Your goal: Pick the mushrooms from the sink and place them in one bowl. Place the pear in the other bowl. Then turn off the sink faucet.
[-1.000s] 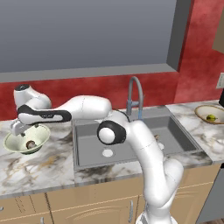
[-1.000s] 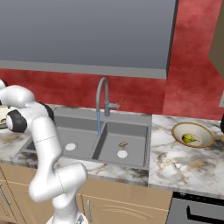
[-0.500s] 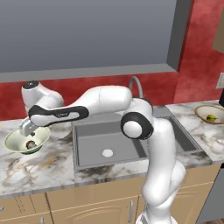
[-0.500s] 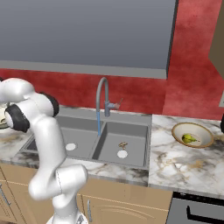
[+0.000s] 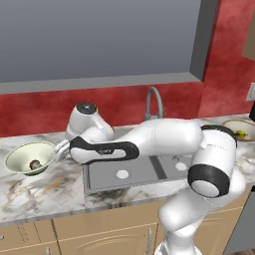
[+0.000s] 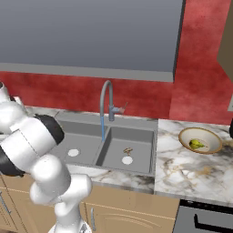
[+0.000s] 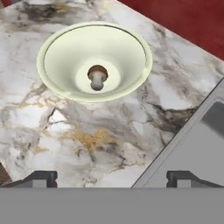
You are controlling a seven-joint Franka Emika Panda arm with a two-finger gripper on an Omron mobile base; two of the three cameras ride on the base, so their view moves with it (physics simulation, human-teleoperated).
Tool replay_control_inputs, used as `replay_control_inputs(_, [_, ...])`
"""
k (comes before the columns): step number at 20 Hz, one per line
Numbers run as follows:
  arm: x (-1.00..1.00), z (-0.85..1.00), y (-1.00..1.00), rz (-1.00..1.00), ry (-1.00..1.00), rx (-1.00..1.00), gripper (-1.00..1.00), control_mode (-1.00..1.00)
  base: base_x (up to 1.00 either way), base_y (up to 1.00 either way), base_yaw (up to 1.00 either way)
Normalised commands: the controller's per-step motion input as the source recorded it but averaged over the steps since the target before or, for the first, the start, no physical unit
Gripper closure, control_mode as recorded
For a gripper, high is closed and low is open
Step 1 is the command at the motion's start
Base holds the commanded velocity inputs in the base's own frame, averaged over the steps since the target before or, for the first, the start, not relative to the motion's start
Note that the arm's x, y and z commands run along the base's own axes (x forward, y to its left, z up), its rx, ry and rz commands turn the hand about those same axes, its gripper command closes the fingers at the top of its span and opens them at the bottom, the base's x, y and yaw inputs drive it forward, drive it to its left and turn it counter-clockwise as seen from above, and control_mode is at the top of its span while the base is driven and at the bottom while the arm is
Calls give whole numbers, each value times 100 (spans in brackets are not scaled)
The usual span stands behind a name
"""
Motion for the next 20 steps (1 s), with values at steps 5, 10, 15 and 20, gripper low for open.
replay_control_inputs(5, [-39, 53, -95, 0, -5, 21, -100, -100, 0, 0, 0])
replay_control_inputs(10, [-42, 72, -86, 0, 0, 17, -100, -100, 0, 0, 0])
replay_control_inputs(15, [-32, 67, -84, 0, 0, 11, -100, -100, 0, 0, 0])
replay_control_inputs(20, [-35, 19, -86, 0, 2, 11, -100, -100, 0, 0, 0])
